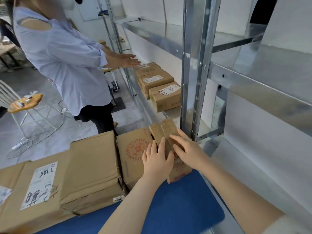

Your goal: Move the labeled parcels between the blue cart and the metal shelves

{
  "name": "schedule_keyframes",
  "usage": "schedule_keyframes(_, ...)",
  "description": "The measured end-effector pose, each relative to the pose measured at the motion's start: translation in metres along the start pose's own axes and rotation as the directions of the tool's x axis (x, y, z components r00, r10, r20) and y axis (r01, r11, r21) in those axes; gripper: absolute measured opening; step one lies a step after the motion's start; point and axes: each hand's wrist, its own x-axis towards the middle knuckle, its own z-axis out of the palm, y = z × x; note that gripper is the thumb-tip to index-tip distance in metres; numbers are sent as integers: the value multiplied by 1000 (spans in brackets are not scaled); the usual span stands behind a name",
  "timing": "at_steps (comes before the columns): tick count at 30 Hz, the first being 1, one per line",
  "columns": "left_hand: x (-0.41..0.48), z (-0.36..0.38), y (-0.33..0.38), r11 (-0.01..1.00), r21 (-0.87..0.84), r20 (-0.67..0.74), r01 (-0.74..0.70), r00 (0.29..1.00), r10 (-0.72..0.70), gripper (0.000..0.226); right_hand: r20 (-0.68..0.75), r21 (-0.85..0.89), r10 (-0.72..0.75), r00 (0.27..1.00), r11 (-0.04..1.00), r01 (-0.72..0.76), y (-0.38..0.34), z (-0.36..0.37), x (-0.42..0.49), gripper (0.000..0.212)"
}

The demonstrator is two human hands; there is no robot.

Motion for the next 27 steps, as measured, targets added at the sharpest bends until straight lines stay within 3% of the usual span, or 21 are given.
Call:
schedule_keyframes(9, 7, 11, 1, 998, 53, -25, 15, 1000, -14, 60, -70, -158, -69, 995, 986, 57, 4, 2, 5, 45)
schedule_keyframes(14, -3, -2, 12, 999, 33, 7, 15, 1000, -15, 58, -164, -145, -68, 984, 989, 44, -5, -4, -16, 45)
schedule_keyframes(17, -18, -21, 19, 997, 66, 26, -37, 999, 35, 56, -152, -121, -2, 988, 992, -16, -12, -15, -48, 45)
schedule_keyframes(20, -35, -38, 35, 980, 88, 13, -181, 983, 181, 50, -172, -123, 87, 981, 986, -109, -18, -32, -95, 43)
schedule_keyframes(23, -59, -40, 61, 902, 119, 24, -415, 909, 415, 45, -304, -131, 203, 931, 959, -252, -21, -52, -160, 40)
schedule_keyframes(27, -114, -5, 106, 626, 2, 33, -780, 625, 780, 38, -563, -46, 367, 740, 881, -472, -30, -71, -272, 36)
